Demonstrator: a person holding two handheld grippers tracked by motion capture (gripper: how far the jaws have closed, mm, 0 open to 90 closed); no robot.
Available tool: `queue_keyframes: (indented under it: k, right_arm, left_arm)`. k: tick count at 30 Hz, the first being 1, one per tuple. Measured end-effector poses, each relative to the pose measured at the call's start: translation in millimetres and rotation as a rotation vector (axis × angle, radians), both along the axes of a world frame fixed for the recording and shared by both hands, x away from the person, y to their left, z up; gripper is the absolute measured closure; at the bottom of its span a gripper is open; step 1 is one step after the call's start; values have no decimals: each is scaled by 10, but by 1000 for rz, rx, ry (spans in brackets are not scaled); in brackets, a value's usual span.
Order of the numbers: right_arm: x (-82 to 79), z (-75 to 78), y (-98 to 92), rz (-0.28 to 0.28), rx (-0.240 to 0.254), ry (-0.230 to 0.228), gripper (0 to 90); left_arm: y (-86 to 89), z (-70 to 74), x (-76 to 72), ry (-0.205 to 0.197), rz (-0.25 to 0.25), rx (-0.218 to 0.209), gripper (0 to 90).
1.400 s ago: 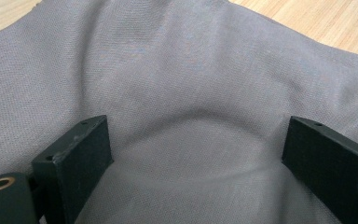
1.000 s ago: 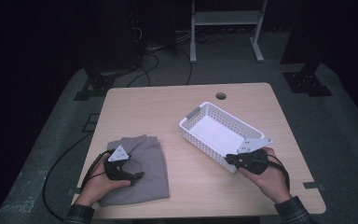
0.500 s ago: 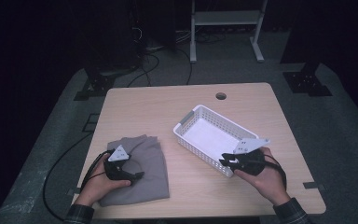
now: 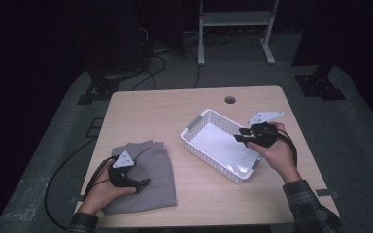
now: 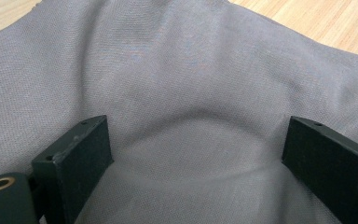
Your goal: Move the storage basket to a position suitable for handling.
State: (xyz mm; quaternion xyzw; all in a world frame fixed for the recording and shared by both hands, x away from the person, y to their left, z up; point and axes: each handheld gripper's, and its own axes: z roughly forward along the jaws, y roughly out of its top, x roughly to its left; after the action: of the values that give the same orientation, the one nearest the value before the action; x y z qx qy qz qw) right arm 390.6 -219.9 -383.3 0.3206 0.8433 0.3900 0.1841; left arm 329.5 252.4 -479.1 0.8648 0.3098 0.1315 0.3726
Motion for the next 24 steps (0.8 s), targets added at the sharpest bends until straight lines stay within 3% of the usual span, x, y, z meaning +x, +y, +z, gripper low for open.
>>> queue_keyframes:
  k: [3,4,5,6,11,19,24]
  right_arm:
    - [209,-33,-2,-16,-12,14,637]
    - [347,-55,2,-30,-21,28,639]
    - [347,-55,2,-30,-21,28,639]
    - [473,-75,11,-36,-23,43,642]
    - [723,-117,62,-51,-49,74,666]
    - [964,-248,187,-37,-91,155,698]
    - [1026,-278,283,-30,-118,170,772]
  left_arm:
    - [3,1,2,-1,-2,3,64]
    - [4,1,3,-2,-3,3,64]
    - [4,1,3,-2,-3,3,64]
    - [3,0,2,0,-2,1,64]
    - [3,-1,1,-1,-2,1,64]
    - [2,1,2,0,-3,3,63]
    - [3,1,2,0,-3,2,63]
